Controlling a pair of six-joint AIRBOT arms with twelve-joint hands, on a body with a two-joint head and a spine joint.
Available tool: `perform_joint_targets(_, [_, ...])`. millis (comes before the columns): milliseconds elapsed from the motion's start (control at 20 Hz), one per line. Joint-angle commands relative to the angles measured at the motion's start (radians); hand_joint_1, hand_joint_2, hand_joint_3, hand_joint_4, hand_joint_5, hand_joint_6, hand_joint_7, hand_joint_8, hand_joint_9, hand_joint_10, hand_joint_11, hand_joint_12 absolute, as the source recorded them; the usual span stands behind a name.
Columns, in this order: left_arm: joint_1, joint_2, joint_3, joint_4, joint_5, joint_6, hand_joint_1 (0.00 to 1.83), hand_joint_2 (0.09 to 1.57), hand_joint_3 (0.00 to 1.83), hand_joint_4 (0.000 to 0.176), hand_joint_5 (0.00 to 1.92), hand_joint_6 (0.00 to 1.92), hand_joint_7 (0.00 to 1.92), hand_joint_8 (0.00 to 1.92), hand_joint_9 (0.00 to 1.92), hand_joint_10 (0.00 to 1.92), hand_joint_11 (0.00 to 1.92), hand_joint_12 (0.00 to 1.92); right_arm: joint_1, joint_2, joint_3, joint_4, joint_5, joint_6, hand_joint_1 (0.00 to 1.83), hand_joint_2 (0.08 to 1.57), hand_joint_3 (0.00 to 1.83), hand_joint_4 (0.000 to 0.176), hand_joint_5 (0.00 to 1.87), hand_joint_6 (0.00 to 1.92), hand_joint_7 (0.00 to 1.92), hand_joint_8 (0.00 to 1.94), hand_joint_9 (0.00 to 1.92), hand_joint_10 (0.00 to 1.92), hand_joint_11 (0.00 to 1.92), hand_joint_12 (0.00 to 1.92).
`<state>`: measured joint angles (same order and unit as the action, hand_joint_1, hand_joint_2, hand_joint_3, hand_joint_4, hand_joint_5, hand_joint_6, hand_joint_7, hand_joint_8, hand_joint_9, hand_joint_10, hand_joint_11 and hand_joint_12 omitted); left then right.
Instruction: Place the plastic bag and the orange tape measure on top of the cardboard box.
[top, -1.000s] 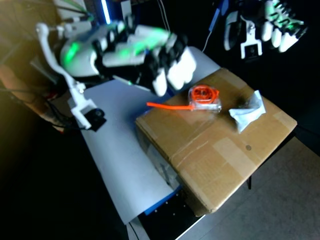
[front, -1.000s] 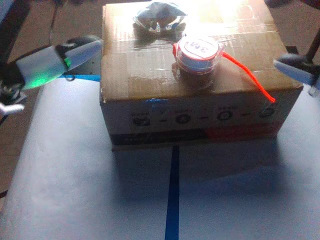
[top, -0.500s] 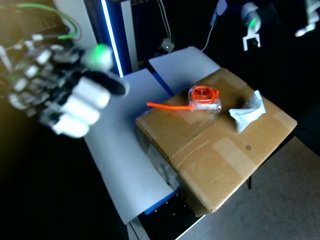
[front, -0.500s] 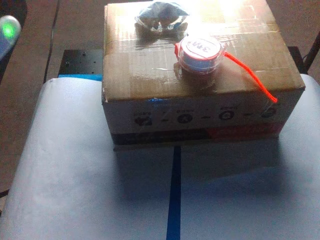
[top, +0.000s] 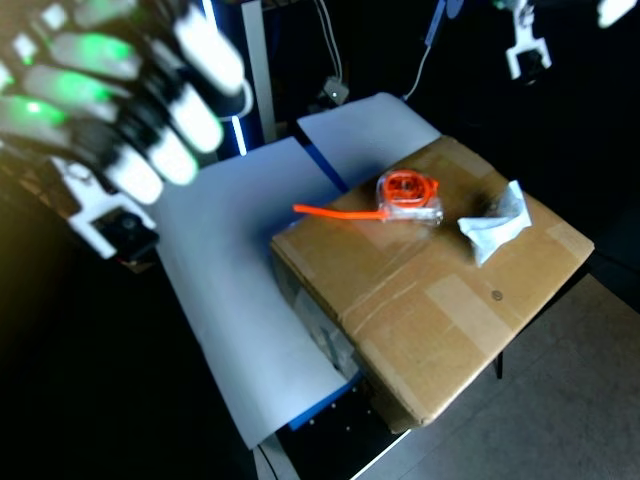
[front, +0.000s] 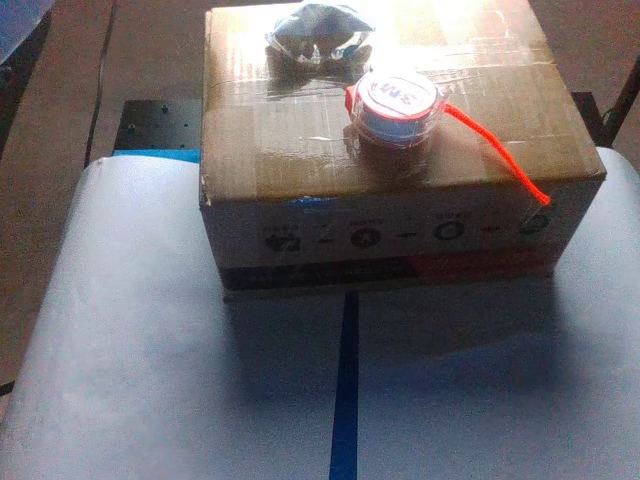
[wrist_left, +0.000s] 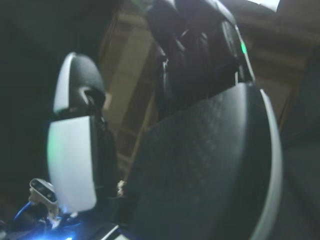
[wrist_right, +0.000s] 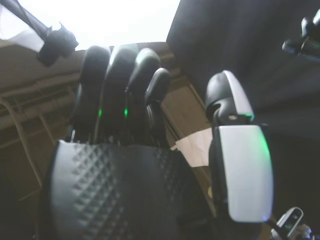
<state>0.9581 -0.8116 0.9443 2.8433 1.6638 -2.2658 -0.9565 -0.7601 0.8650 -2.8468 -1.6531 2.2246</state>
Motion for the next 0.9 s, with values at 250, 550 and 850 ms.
perform_joint_targets(250, [-0.066,0.001,0.016,0.048,0.103,0.020,0.58,1.16,0.00,0.000,1.18,1.92,1.51,1.92,1.63,1.92,1.68,1.92,0.056,-0.011,0.037,-0.052,-0.110,0.005,0.60,1.13,0.00,0.000,0.96,1.92,1.49,1.94,1.64,1.92,1.66,1.92])
perform_joint_targets(550, [-0.093,-0.004,0.012,0.068,0.103,0.109,0.84,1.26,0.04,0.176,0.66,1.48,0.79,1.92,0.84,1.92,0.94,1.92,0.066,0.001,0.034,-0.056,-0.110,-0.032,0.73,1.01,0.00,0.000,0.56,1.92,1.13,1.94,1.33,1.92,1.43,1.92])
perform_joint_targets(850, [-0.171,0.021,0.010,0.123,0.103,0.152,0.00,1.36,0.00,0.176,0.00,0.65,0.00,0.58,0.00,0.85,0.00,1.67,0.132,0.048,0.008,-0.131,-0.110,-0.117,0.35,1.20,0.02,0.000,0.12,1.45,0.22,1.69,0.35,1.89,0.55,1.92])
